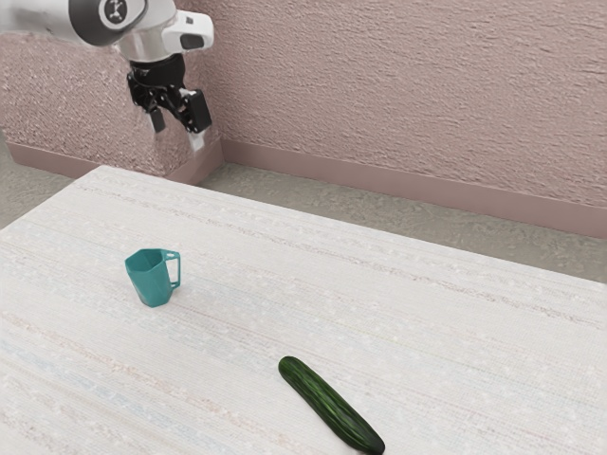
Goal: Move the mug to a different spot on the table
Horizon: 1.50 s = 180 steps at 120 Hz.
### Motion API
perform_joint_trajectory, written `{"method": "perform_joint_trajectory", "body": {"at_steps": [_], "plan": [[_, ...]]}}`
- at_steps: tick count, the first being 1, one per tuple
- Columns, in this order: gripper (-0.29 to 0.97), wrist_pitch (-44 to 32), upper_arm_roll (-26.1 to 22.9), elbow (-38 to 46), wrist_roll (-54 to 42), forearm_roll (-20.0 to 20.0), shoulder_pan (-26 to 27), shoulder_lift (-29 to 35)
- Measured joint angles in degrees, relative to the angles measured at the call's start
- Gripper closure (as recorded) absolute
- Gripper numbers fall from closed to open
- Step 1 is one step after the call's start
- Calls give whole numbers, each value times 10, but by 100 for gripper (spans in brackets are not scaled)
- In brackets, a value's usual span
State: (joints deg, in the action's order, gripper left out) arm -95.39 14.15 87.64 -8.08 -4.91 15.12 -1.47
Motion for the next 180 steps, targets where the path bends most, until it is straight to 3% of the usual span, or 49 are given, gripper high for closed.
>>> {"method": "perform_joint_trajectory", "body": {"at_steps": [20, 34, 60, 97, 119, 143, 180], "plan": [[0, 8, 1, 14, -13, -4, 10, -2], [0, 2, 36, 61, -49, -5, 31, -20], [0, -97, 80, 167, -206, -13, -40, -42], [0, -220, 104, 180, -445, 92, -25, -135], [0, -251, 122, 195, -543, 121, -26, -169], [0, -271, 128, 161, -622, 142, -39, -212], [0, -273, 136, 102, -668, 211, -60, -275]]}}
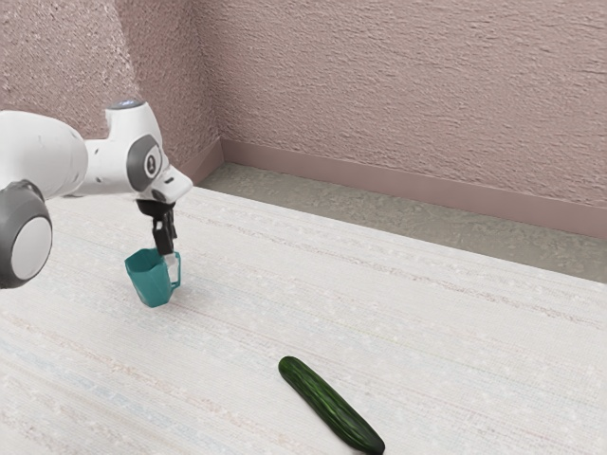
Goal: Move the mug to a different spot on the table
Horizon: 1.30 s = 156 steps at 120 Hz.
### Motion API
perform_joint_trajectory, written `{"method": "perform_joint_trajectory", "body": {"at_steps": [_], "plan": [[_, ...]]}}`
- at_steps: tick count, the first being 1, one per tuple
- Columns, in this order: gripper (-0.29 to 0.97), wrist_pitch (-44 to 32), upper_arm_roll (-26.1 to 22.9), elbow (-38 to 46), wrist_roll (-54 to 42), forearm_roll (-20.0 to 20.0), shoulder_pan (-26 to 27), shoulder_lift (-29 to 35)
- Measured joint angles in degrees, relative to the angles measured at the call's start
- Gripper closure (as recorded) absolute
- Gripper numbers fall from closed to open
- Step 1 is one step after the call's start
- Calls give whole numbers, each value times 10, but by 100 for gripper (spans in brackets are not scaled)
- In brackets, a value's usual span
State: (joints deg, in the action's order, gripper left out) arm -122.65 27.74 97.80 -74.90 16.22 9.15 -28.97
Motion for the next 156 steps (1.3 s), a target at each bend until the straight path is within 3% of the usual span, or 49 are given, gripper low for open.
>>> {"method": "perform_joint_trajectory", "body": {"at_steps": [90, 124, 136, 156], "plan": [[1, 43, 5, -48, 68, -6, 0, -76], [47, 43, 4, -53, 83, -11, 0, -78], [57, 44, 5, -58, 88, -14, 0, -77], [63, 44, 2, -64, 98, -29, 0, -77]]}}
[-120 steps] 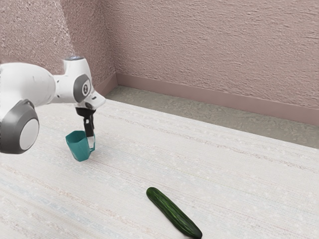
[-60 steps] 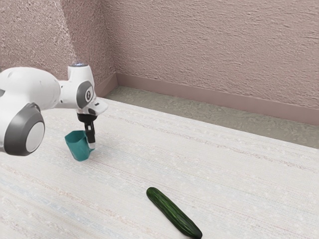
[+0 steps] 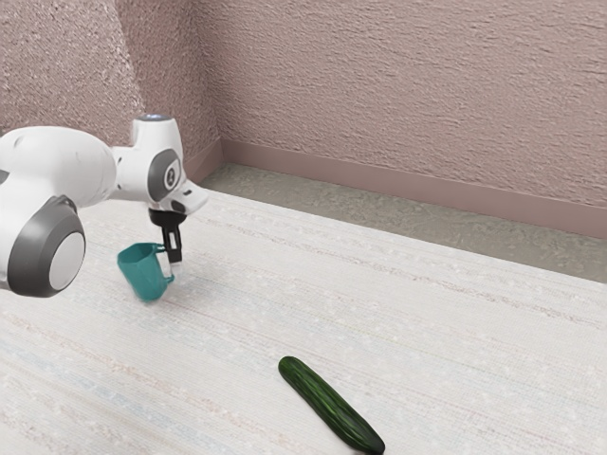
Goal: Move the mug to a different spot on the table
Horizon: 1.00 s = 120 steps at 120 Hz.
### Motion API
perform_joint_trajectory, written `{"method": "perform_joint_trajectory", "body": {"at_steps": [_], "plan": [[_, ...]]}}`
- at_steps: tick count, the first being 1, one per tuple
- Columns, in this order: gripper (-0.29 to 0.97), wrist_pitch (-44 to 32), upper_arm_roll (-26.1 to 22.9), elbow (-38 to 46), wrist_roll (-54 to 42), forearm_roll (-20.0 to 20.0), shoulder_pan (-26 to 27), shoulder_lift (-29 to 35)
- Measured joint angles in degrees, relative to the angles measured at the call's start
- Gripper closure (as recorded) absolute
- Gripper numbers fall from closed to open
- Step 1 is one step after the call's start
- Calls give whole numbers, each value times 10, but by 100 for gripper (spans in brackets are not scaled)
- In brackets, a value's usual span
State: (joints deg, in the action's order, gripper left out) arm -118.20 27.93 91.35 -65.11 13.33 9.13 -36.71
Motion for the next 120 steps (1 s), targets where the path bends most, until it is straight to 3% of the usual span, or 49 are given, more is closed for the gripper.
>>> {"method": "perform_joint_trajectory", "body": {"at_steps": [38, 77, 98, 120], "plan": [[65, 16, -54, -34, 37, -98, 7, 7], [76, 110, -109, -67, 115, -194, 25, 15], [79, 179, -115, -87, 166, -230, 62, -3], [79, 241, -122, -99, 217, -241, 83, -16]]}}
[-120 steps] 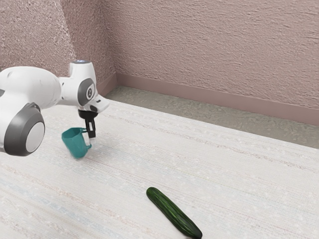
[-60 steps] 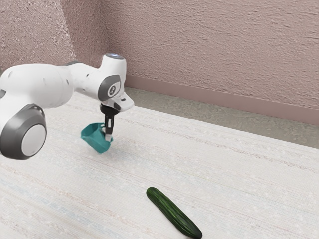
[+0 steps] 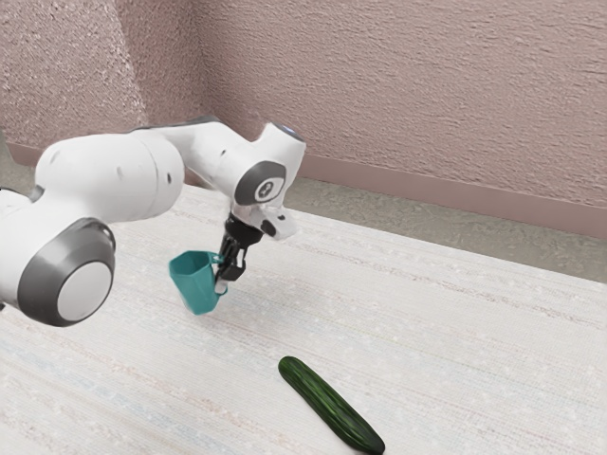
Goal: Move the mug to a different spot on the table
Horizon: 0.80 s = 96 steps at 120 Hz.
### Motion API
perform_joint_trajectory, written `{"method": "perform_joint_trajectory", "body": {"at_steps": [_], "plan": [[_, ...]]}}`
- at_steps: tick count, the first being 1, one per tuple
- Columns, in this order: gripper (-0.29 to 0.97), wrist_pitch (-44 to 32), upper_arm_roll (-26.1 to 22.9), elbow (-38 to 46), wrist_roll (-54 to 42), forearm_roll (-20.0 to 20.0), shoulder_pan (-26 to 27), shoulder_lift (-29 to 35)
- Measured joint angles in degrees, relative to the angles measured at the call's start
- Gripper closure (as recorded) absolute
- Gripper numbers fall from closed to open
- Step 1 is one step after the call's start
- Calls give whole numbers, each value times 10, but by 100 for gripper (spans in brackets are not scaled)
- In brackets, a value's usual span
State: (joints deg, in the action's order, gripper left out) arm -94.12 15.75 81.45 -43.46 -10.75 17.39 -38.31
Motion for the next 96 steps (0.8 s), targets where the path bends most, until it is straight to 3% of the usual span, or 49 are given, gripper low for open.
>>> {"method": "perform_joint_trajectory", "body": {"at_steps": [34, 96], "plan": [[79, 75, -17, -13, 63, 0, 5, -30], [79, 26, -24, -19, 129, 34, 5, -48]]}}
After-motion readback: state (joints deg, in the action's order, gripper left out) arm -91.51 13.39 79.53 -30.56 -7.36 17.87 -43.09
